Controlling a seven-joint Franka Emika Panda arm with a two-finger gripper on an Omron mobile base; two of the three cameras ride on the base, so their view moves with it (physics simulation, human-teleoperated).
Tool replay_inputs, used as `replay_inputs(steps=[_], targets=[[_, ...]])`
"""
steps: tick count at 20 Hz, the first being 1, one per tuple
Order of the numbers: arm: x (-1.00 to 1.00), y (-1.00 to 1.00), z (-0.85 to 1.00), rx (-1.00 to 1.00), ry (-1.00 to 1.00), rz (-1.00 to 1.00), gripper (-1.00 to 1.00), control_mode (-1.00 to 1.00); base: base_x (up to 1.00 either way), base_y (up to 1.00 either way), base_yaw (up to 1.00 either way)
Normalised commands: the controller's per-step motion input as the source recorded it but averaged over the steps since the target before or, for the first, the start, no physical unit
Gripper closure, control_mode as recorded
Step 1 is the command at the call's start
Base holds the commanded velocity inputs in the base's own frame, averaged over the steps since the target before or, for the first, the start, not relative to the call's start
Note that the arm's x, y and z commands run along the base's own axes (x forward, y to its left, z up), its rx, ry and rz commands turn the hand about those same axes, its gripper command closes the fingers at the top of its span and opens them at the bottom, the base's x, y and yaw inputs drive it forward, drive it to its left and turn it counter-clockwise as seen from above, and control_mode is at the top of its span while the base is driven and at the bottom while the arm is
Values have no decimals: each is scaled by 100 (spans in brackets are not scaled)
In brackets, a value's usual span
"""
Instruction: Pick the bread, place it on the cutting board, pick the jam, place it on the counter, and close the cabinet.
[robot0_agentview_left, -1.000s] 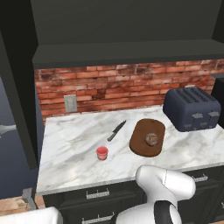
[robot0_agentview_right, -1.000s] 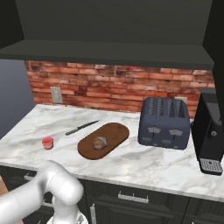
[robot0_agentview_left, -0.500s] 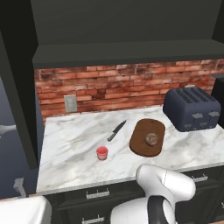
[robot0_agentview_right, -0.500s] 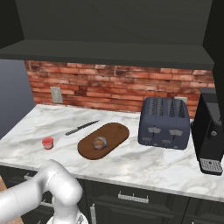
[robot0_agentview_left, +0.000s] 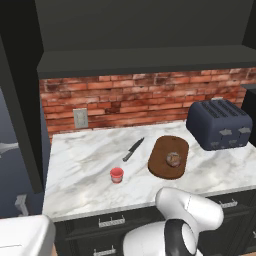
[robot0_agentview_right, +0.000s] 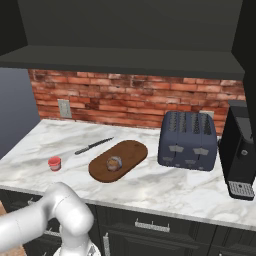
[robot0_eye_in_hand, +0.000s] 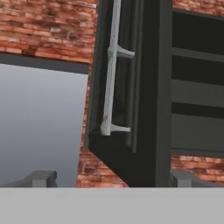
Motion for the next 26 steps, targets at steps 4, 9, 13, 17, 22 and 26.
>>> replay_inputs(steps=[4, 9, 13, 17, 22, 26], targets=[[21, 0, 0, 0, 0, -2, -100, -100, 0, 0, 0], [22, 1, 0, 0, 0, -3, -100, -100, 0, 0, 0], [21, 3, 0, 0, 0, -4, -100, -100, 0, 0, 0], [19, 12, 0, 0, 0, -5, -100, -100, 0, 0, 0], [15, 8, 0, 0, 0, -7, -100, -100, 0, 0, 0], [15, 9, 0, 0, -2, -9, -100, -100, 0, 0, 0]])
